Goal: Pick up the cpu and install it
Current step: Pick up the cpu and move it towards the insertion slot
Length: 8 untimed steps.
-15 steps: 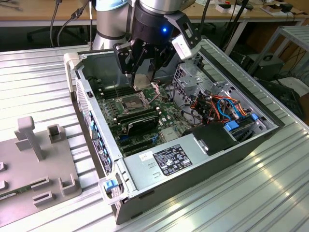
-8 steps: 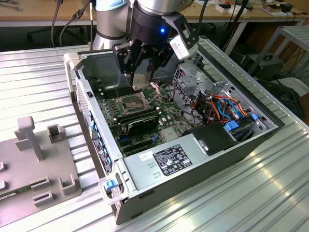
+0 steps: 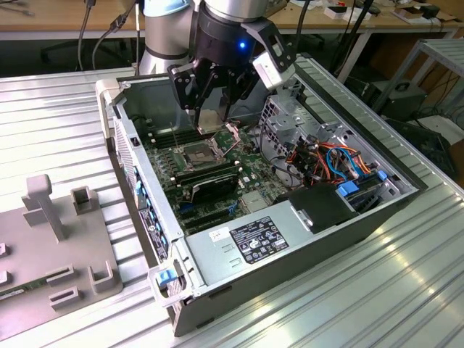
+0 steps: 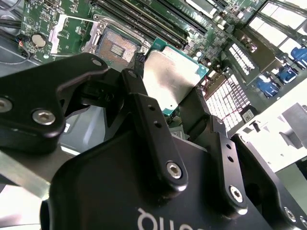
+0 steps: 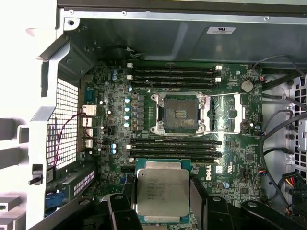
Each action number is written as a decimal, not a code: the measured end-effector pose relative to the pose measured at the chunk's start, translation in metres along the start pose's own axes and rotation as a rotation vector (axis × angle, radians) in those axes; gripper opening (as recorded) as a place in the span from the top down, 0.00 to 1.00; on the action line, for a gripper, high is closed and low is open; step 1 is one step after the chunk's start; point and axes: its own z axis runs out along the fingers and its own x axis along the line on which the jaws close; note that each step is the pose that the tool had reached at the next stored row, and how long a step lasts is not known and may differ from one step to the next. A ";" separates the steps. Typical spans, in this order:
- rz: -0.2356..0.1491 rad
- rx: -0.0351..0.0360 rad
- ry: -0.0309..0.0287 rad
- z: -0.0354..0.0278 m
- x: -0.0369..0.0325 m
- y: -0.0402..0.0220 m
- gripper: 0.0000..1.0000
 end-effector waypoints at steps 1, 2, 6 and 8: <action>0.000 -0.0001 0.0000 0.0000 0.0000 0.0000 0.45; 0.000 0.0000 0.0000 0.0000 0.0000 0.0000 0.45; 0.000 -0.0003 -0.0001 0.0021 0.0000 0.0004 0.45; 0.000 -0.0007 0.0000 0.0033 0.0000 0.0006 0.45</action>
